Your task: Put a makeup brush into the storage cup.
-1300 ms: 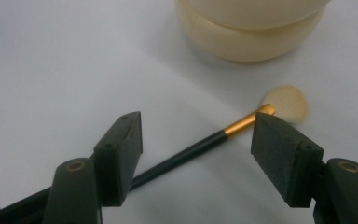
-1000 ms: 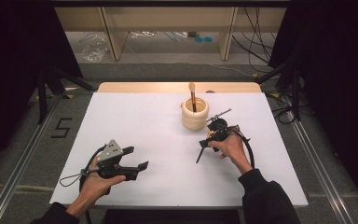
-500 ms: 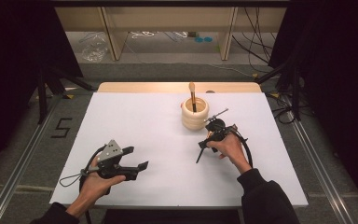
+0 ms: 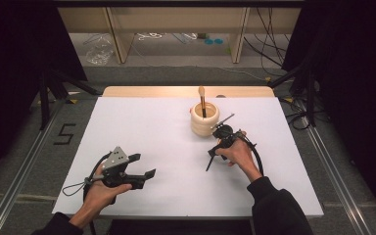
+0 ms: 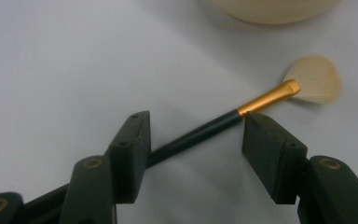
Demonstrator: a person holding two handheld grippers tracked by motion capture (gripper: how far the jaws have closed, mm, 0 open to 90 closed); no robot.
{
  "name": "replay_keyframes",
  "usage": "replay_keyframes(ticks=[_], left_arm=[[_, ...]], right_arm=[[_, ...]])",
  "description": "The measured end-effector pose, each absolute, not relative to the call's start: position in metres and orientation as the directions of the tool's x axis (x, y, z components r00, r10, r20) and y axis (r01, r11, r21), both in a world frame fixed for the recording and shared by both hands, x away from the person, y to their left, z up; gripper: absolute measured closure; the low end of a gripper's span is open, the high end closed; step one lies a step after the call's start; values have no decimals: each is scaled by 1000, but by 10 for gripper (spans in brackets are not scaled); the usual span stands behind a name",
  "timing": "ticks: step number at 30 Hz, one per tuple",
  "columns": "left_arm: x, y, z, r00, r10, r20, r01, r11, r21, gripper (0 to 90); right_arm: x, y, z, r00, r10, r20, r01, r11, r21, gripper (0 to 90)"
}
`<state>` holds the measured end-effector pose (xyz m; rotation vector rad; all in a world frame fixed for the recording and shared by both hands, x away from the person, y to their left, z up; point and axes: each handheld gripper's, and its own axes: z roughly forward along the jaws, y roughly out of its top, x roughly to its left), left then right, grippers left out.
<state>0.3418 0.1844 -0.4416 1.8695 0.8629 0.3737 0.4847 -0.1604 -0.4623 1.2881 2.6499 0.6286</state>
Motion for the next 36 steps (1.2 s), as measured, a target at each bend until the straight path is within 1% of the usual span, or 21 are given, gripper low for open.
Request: replay_keyframes(ticks=[6,10,16,17,20,23,27,31,34,35,36], left_arm=[[342,184,-442,697,707,-120,398,-242,885,195],[342,185,-441,697,707,-120,397,-241,885,195],[342,185,-442,697,707,-120,398,-242,885,196],[342,185,-442,696,708,-120,398,-241,885,196],[342,185,-442,696,708,-120,398,-242,885,196],[342,185,-442,697,708,-119,397,-242,885,196],[342,185,-442,696,708,-122,398,-238,886,196],[342,186,-442,696,708,-120,398,-241,885,196],[342,186,-442,695,709,-121,399,-239,885,196],[342,186,-442,694,709,-122,399,-238,886,196],[342,186,-442,694,709,-123,399,-238,885,196]], right_arm=[[485,-160,-462,-634,771,60,723,563,401,477],[487,-163,-461,-653,755,60,714,587,382,532],[491,-167,-460,-651,756,69,719,585,375,609],[492,-168,-460,-656,751,74,718,591,368,619],[494,-169,-459,-659,751,39,715,610,341,641],[496,-170,-459,-667,744,34,710,621,332,662],[498,-173,-457,-676,737,5,705,645,293,697],[498,-178,-456,-663,748,24,723,632,280,746],[501,-182,-455,-669,743,7,717,643,270,762],[500,-182,-455,-653,757,17,736,628,253,767],[501,-183,-454,-658,752,17,732,635,247,769]])
